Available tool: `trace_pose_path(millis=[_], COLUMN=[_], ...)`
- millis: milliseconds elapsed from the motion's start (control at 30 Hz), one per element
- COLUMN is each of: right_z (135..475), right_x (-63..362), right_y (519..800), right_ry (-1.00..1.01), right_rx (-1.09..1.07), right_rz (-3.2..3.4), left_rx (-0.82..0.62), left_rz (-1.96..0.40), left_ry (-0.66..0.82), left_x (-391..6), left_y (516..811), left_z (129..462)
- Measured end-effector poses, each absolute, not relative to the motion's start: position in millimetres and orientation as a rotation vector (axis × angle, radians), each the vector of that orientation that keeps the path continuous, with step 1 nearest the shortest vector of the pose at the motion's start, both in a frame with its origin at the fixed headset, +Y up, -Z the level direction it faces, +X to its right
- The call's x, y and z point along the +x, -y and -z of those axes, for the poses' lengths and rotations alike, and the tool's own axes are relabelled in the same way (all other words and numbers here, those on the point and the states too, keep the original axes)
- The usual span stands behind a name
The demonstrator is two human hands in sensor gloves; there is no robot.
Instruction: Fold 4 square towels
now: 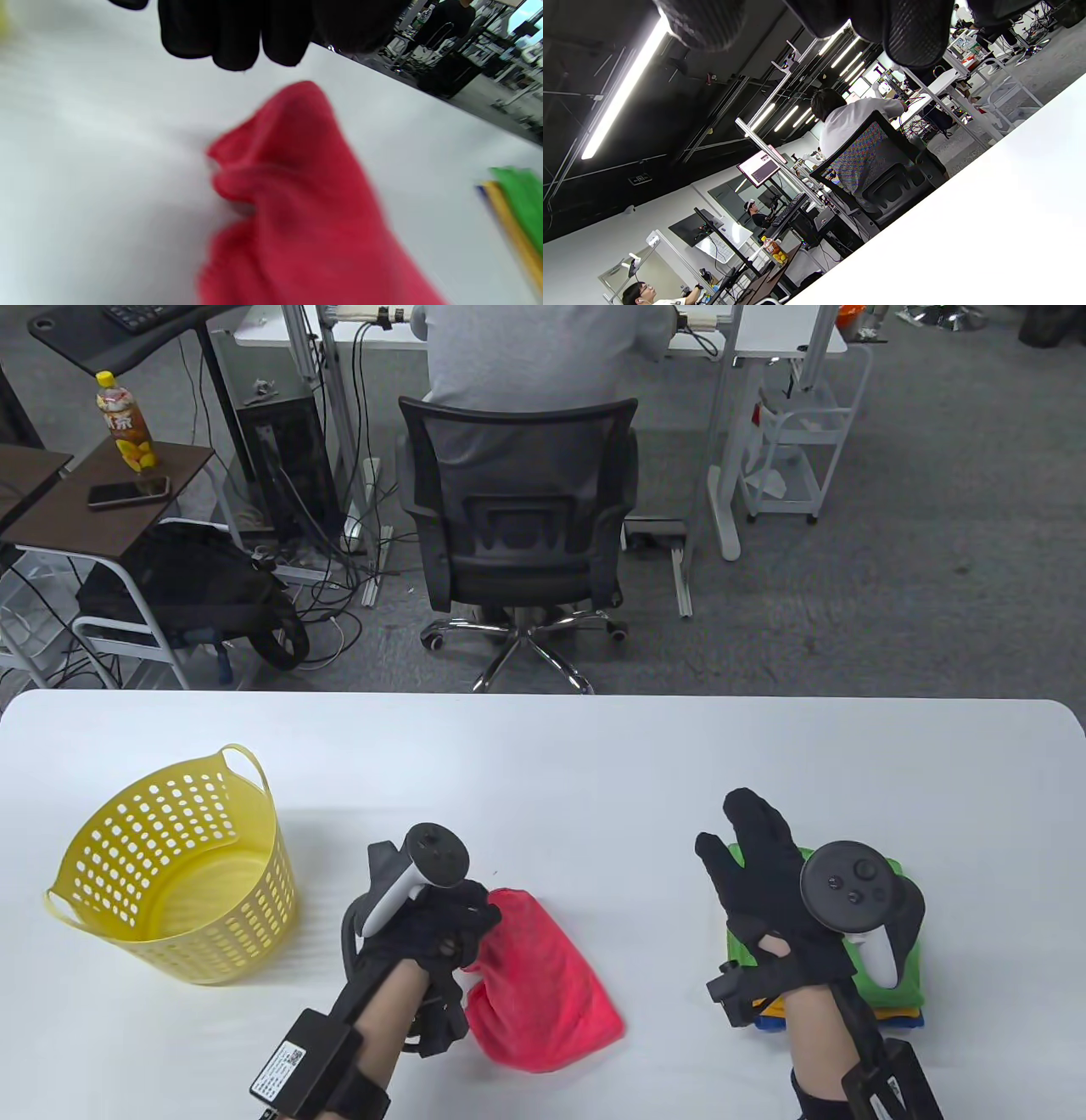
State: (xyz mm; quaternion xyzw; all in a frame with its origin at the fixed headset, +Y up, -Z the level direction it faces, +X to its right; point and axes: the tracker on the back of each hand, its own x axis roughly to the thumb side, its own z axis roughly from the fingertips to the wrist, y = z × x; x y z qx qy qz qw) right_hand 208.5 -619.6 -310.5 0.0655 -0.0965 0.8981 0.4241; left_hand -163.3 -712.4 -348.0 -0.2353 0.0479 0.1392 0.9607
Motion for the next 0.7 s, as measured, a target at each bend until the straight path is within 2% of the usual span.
trace_pose_path(millis=[67,167,300,433,500,567,633,700], right_z=[311,314,316,317,317,317,317,318], right_x=[208,204,196,190,189,189,189,188], right_y=[620,623,628,631,631,632,631,633], right_ry=[0.239,0.223,0.202,0.18,0.177,0.173,0.171,0.153], right_rx=[0.165,0.173,0.192,0.207,0.211,0.214,0.217,0.227], right_rz=[-2.251,-2.263,-2.286,-2.307,-2.311,-2.312,-2.309,-2.306], left_rx=[-0.464,-0.463,-0.424,-0.46,-0.423,-0.395,-0.319,-0.222], left_rz=[-0.139,-0.05,-0.105,-0.204,-0.176,-0.18,-0.221,-0.206], left_ry=[-0.094,-0.058,-0.118,-0.126,-0.116,-0.078,-0.054,-0.009], left_x=[-169,-171,-170,-165,-165,-165,-164,-160], left_y=[724,751,777,795,791,775,748,705], left_z=[345,340,346,358,360,360,357,351])
